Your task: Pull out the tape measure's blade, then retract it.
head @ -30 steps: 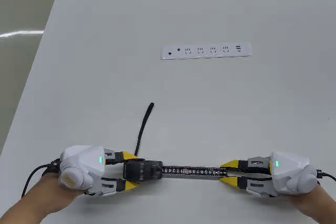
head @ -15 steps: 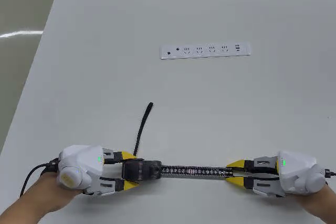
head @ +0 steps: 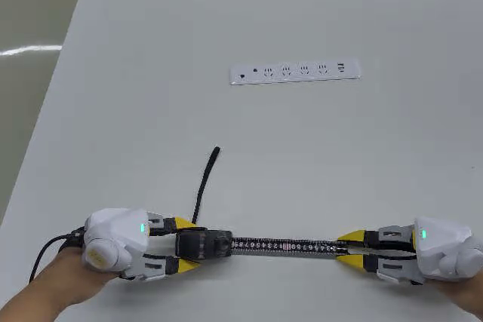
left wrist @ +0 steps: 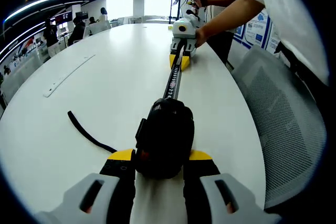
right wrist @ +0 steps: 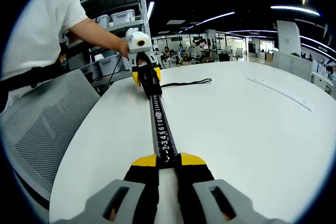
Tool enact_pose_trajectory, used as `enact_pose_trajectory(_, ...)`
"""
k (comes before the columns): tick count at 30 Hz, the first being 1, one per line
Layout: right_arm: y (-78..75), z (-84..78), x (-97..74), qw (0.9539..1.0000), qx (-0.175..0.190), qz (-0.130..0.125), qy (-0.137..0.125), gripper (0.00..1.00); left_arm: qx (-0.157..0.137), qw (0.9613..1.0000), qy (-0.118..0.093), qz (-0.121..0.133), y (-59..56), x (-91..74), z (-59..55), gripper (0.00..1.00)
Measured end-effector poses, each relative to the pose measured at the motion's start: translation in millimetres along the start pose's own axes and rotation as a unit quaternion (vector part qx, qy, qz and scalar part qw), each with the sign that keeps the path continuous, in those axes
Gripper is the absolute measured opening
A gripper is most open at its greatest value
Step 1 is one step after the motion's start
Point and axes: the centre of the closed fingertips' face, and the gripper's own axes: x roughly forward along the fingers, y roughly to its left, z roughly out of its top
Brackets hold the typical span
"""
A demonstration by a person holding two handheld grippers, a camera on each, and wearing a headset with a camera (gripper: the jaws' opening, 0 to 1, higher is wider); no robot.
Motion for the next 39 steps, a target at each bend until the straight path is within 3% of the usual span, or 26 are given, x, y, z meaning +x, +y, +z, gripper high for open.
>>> enact_pose_trajectory(39,-6.0,-15.1,-34.9,0.9998,0.012,-0.014,0.005,0.11,-0.003,1.0,0.009,0.002,0.2,0.0,-0.7,0.31)
